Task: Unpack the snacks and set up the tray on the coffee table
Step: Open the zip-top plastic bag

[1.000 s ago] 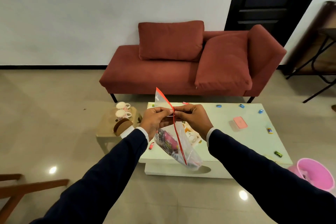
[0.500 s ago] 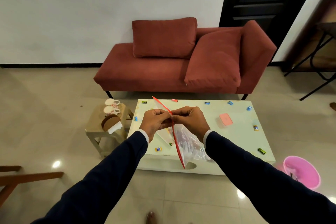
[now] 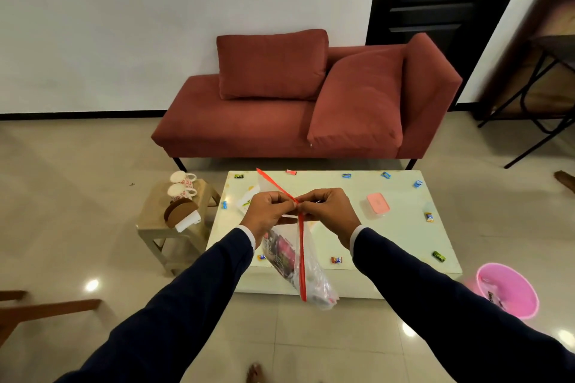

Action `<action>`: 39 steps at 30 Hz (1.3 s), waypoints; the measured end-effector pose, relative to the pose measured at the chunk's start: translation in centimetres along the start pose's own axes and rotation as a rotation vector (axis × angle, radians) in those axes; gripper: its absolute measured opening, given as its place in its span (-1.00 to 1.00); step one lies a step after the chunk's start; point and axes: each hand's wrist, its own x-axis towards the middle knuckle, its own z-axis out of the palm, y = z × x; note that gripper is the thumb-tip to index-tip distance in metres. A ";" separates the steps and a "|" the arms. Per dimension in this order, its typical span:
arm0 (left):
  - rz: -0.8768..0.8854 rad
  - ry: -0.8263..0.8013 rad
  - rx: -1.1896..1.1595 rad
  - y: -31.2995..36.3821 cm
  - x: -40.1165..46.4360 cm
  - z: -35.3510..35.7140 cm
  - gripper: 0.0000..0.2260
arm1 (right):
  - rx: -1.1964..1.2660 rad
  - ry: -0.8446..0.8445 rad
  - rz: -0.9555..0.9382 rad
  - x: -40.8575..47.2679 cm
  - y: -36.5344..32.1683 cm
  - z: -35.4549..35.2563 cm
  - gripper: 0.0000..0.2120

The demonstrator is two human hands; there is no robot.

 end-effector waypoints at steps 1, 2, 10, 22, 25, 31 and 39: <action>0.016 0.001 0.017 -0.1 0.1 -0.1 -0.91 | 0.024 -0.001 0.015 0.1 0.0 0.1 -0.91; 0.029 0.002 0.035 -0.3 0.2 -0.2 -0.93 | 0.044 -0.004 0.031 0.2 0.0 0.2 -0.91; 0.028 0.018 0.162 -1.2 1.0 -1.1 -0.96 | 0.036 -0.001 0.174 1.4 0.2 1.7 -0.90; -0.094 -0.073 0.131 -1.8 1.8 -1.6 -0.87 | -0.250 -0.009 0.020 1.7 1.8 2.2 -0.93; -0.113 -0.074 0.074 -2.1 1.8 -1.6 -0.82 | -0.185 -0.008 0.034 1.8 2.0 1.9 -0.91; -0.126 -0.089 -0.168 -2.6 1.4 -0.8 -0.82 | -0.052 0.008 0.110 2.0 2.6 2.3 -0.81; -0.101 -0.113 -0.166 -2.2 1.5 -1.2 -0.72 | 0.066 -0.106 0.091 2.2 1.9 1.4 -0.87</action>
